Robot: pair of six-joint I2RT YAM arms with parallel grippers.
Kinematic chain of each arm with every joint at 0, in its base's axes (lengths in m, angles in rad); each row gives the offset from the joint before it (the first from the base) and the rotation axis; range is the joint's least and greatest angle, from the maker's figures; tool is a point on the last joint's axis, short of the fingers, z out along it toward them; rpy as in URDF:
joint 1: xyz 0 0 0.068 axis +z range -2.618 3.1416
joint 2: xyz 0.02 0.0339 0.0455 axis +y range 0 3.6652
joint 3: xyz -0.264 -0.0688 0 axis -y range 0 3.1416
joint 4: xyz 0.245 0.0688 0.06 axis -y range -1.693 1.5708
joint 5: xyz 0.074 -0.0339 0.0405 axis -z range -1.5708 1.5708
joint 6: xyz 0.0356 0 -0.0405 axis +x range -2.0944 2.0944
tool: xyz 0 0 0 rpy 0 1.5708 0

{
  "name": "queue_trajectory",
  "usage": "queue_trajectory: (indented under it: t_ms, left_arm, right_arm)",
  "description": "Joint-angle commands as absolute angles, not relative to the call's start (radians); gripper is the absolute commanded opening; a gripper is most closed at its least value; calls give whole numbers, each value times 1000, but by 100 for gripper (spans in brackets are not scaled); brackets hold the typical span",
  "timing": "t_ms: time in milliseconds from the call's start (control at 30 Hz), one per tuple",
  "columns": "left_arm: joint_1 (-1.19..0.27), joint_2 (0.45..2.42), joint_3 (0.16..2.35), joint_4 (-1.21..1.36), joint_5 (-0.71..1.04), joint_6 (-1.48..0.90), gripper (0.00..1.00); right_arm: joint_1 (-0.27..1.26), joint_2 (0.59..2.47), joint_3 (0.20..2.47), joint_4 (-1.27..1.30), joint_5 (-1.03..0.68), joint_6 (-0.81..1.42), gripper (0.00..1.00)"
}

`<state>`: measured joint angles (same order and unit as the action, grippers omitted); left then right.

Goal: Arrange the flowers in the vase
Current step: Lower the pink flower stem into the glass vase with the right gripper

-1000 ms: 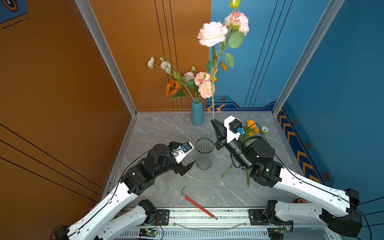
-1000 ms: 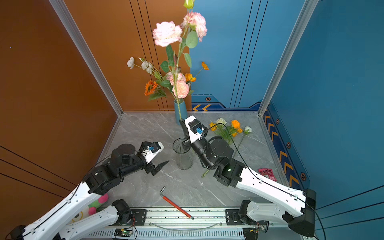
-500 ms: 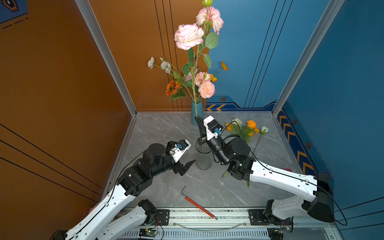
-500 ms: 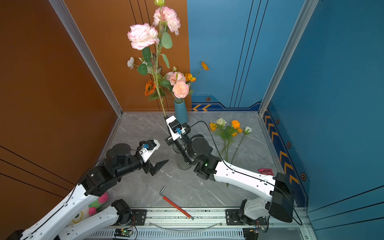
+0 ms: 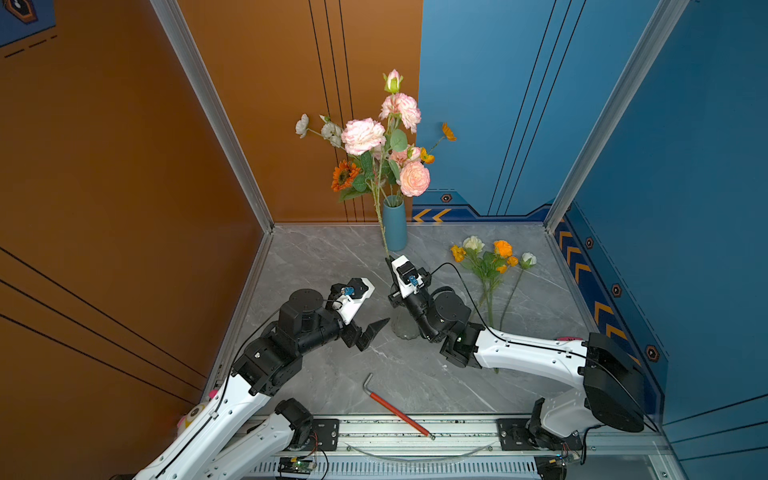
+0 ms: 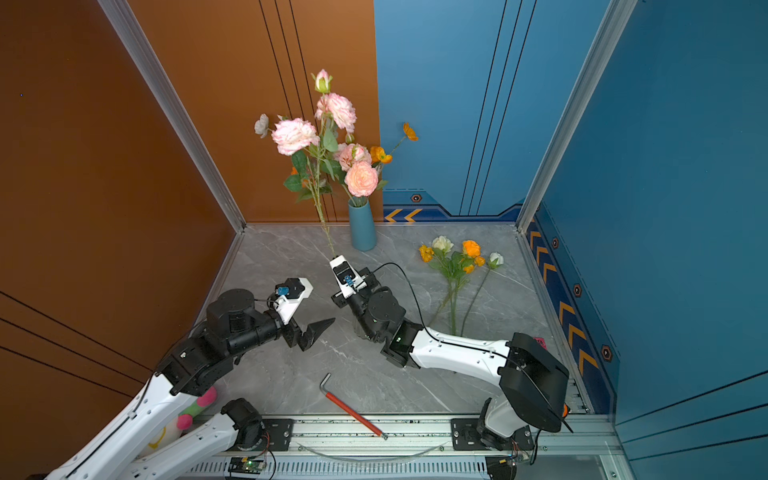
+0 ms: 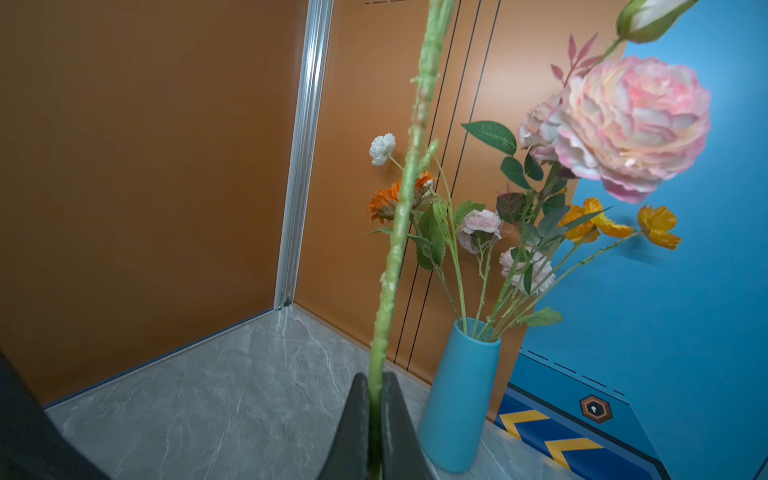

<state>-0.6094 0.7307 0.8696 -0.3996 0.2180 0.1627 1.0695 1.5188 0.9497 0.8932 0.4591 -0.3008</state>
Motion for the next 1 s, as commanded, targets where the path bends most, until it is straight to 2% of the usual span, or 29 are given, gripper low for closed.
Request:
queue_trajectory:
  t_ms: [0,533,667,767,967]
  left_arm:
    - [-603,723,857,-368,246,149,98]
    - [-600,729,850,-357,245,136,98]
    - [-600,732,853,-357,254,130,98]
    - [-600,728,850,-359,247,135,98]
    - [-598,729,853,-357,255,135,98]
  right_arm:
    - [1065,1532,902,979,512,-264,0]
    - [1088,1612,804,1059,563,-218,3]
    - [1095,1627,801,1068,581,-225,6]
    - [1097,1624,796,1071,589,-225,15]
    - [1100,1603,789,1056,601,-228,19]
